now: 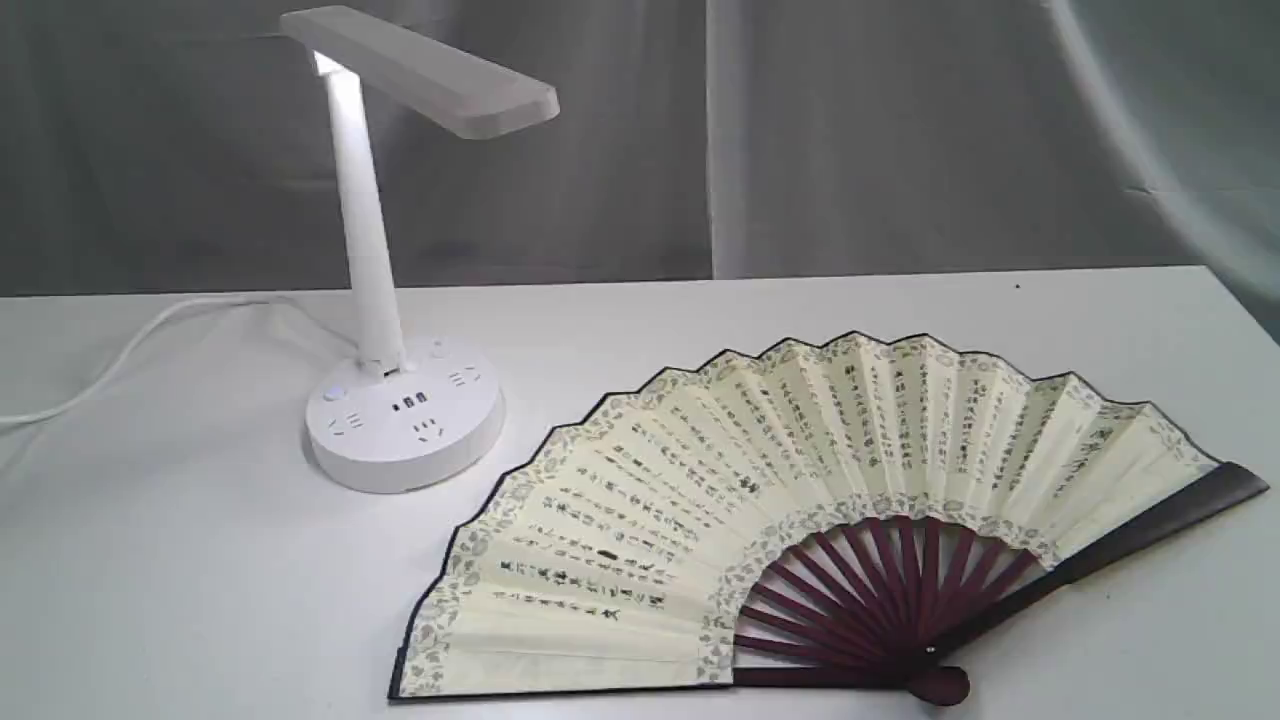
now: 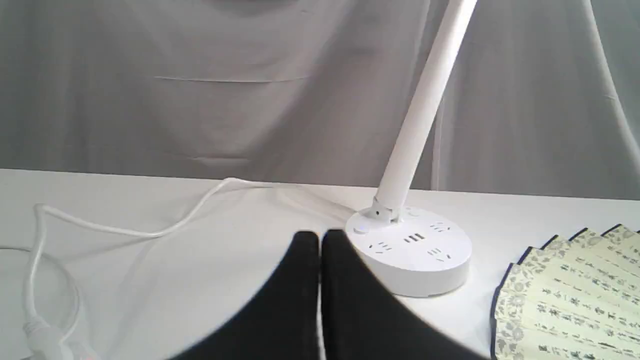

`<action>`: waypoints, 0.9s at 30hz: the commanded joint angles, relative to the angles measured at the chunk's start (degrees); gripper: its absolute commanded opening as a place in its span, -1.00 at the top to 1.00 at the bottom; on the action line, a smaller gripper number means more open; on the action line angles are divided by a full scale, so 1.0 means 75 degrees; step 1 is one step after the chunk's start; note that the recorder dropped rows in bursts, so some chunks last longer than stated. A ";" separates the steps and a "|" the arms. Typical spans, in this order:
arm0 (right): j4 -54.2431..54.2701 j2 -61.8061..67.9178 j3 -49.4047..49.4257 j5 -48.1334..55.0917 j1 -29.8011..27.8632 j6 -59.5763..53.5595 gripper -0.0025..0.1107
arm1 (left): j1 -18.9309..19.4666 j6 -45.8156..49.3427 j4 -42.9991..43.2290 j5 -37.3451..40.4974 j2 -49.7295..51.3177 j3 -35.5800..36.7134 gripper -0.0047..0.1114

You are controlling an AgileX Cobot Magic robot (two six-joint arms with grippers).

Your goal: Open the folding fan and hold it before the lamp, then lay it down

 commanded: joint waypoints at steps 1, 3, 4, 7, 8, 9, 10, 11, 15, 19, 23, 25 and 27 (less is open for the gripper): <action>0.0031 -0.0030 0.0029 -0.0097 0.0003 0.0000 0.96 | -0.0031 -0.0097 -0.0063 0.0217 -0.0025 0.0039 0.92; 0.0031 -0.0030 0.0029 -0.0097 0.0003 0.0000 0.96 | -0.0031 -0.0097 -0.0063 0.0423 -0.0025 0.0039 0.92; 0.0031 -0.0030 0.0029 -0.0097 0.0003 0.0000 0.96 | -0.0031 -0.0097 -0.0063 0.0477 -0.0025 0.0039 0.92; 0.0031 -0.0030 0.0029 -0.0097 0.0003 0.0000 0.96 | -0.0031 -0.0097 -0.0063 0.0477 -0.0025 0.0039 0.92; 0.0031 -0.0030 0.0029 -0.0097 0.0003 0.0000 0.96 | -0.0031 -0.0097 -0.0063 0.0477 -0.0025 0.0039 0.92; 0.0031 -0.0030 0.0029 -0.0097 0.0003 0.0000 0.96 | -0.0031 -0.0097 -0.0063 0.0477 -0.0025 0.0039 0.92; 0.0031 -0.0030 0.0029 -0.0097 0.0003 0.0000 0.96 | -0.0031 -0.0097 -0.0063 0.0477 -0.0025 0.0039 0.92; 0.0031 -0.0030 0.0029 -0.0097 0.0003 0.0000 0.96 | -0.0031 -0.0097 -0.0063 0.0477 -0.0025 0.0039 0.92; 0.0031 -0.0030 0.0029 -0.0097 0.0003 0.0000 0.96 | -0.0031 -0.0097 -0.0063 0.0477 -0.0025 0.0039 0.92; 0.0031 -0.0030 0.0029 -0.0097 0.0003 0.0000 0.96 | -0.0031 -0.0097 -0.0063 0.0477 -0.0025 0.0039 0.92; 0.0031 -0.0030 0.0029 -0.0097 0.0003 0.0000 0.96 | -0.0031 -0.0097 -0.0063 0.0477 -0.0025 0.0039 0.92; 0.0031 -0.0030 0.0029 -0.0097 0.0003 0.0000 0.96 | -0.0031 -0.0097 -0.0063 0.0477 -0.0025 0.0039 0.92; 0.0031 -0.0030 0.0029 -0.0097 0.0003 0.0000 0.96 | -0.0031 -0.0097 -0.0063 0.0477 -0.0025 0.0039 0.92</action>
